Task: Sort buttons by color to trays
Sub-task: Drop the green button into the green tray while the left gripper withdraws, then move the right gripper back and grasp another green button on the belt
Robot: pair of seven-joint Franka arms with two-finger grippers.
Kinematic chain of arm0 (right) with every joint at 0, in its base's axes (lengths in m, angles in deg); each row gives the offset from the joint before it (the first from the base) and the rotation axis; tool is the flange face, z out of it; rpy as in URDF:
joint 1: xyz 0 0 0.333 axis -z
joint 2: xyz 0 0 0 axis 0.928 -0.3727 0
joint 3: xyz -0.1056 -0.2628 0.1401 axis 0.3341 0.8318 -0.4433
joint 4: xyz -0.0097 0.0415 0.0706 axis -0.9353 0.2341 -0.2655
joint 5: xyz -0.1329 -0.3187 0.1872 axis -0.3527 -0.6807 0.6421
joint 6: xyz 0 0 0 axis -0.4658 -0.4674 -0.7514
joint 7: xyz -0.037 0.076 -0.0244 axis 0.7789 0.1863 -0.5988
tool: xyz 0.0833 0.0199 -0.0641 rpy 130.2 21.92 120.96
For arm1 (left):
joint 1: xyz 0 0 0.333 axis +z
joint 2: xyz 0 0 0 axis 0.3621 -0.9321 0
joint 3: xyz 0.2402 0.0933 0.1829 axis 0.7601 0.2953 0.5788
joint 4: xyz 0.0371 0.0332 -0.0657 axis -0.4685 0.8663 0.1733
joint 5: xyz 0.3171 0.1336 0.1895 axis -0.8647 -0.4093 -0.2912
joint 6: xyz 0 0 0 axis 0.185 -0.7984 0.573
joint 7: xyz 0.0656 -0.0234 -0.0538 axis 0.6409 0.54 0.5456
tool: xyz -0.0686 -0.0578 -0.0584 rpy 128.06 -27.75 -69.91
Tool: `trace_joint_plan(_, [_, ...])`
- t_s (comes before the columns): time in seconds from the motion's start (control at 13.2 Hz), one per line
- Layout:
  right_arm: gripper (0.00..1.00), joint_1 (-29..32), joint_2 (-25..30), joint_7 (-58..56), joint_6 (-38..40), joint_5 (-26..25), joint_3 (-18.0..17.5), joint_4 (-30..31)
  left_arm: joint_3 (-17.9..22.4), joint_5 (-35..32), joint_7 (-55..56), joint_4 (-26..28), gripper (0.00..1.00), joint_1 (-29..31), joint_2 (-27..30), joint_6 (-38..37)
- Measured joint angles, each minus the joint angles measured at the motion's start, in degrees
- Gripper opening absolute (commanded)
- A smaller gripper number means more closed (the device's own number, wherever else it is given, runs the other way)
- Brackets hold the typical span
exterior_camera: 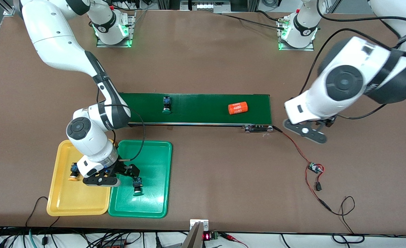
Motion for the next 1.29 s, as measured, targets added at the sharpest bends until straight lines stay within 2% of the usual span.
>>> trace_joint_plan(0.23, [1.0, -0.3, 8.8, 0.2, 5.9, 0.0, -0.4, 7.9, 20.1, 14.5, -0.3, -0.1, 1.0, -6.6, 9.0, 3.8])
trace_joint_plan(0.38, [1.0, -0.4, 17.3, 2.0, 12.3, 0.0, -1.9, 14.6, 32.3, 18.9, -0.4, 2.1, 1.0, -13.0, 14.6, 6.3])
trace_joint_plan(0.53, [1.0, -0.6, 24.8, 3.3, 16.8, 0.2, -3.0, 20.7, 40.8, 20.3, -0.4, 7.2, 1.0, -18.4, 21.2, 10.1])
trace_joint_plan(0.68, [1.0, -0.6, 29.9, 3.6, 19.3, 2.0, -3.1, 25.5, 45.4, 21.1, -0.4, 11.4, 1.0, -21.5, 27.7, 11.5])
trace_joint_plan(0.91, [1.0, -0.6, 35.5, 3.6, 24.6, 4.3, -3.0, 29.6, 47.2, 22.2, -3.9, 15.4, 1.0, -22.8, 34.5, 11.4])
trace_joint_plan(1.14, [1.0, -0.6, 41.2, 3.6, 24.3, 6.6, -3.3, 36.7, 49.1, 26.6, -6.0, 19.8, 1.0, -23.5, 35.9, 12.1])
trace_joint_plan(1.29, [1.0, -0.6, 43.6, 3.9, 19.5, 6.8, -4.0, 41.4, 50.1, 27.0, -6.0, 20.6, 1.0, -24.6, 35.9, 12.6])
